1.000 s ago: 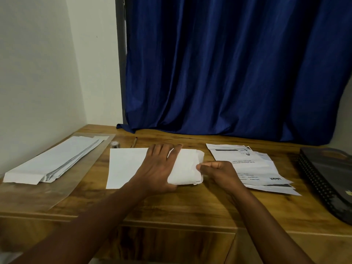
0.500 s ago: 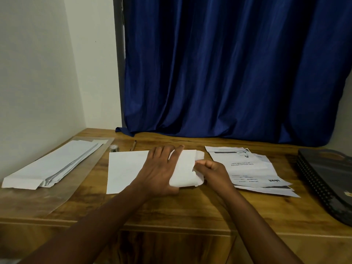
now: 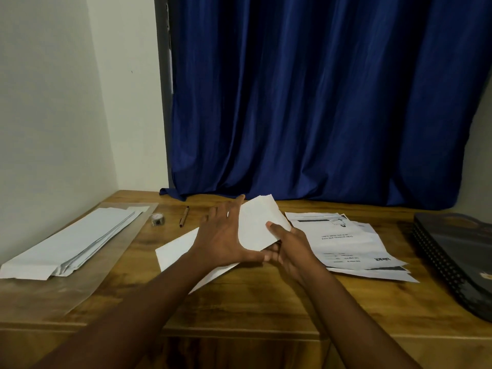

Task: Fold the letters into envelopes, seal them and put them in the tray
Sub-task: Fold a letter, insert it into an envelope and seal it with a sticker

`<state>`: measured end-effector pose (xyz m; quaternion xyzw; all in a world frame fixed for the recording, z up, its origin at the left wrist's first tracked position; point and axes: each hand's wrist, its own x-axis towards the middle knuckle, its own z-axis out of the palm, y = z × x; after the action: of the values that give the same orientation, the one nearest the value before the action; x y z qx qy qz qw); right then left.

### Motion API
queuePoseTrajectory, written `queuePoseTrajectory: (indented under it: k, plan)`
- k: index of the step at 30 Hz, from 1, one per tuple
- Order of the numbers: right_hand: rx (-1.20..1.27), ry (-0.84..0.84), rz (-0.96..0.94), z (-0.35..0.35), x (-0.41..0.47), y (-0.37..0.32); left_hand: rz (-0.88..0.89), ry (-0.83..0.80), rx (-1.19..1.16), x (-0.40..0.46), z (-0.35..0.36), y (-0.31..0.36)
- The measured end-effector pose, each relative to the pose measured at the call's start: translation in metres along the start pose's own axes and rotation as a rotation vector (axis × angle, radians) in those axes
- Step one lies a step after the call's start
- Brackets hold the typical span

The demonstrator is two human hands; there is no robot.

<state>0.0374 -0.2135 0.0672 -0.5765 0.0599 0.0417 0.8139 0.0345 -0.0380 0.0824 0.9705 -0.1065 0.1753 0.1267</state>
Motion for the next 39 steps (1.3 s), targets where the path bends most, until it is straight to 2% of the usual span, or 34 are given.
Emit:
queuePoseTrajectory:
  k: [5,8,11,17,22,25,31,39]
  plan:
    - [-0.101,-0.061,0.153,-0.006,0.029,-0.008,-0.233,-0.064,-0.619,0.02,-0.003,-0.025]
    - [-0.225,-0.119,0.212,-0.005,0.042,-0.005,-0.407,-0.129,-0.844,0.03,0.009,-0.044]
    - [-0.281,-0.127,0.212,0.0,0.056,0.0,-0.476,-0.232,-0.925,0.03,0.026,-0.062]
    - [-0.084,-0.002,0.117,0.012,0.086,0.012,-0.488,-0.217,-1.043,0.044,0.042,-0.081]
    - [-0.189,-0.082,0.108,0.015,0.107,0.011,-0.498,-0.308,-1.152,0.063,0.056,-0.08]
    - [-0.305,-0.166,0.095,0.013,0.113,0.01,-0.509,-0.223,-1.176,0.071,0.066,-0.075]
    - [-0.438,-0.225,-0.065,0.008,0.121,0.024,-0.43,-0.092,-1.197,0.073,0.079,-0.085]
    - [-0.445,-0.224,-0.107,0.007,0.117,0.026,-0.406,-0.07,-1.238,0.068,0.081,-0.084]
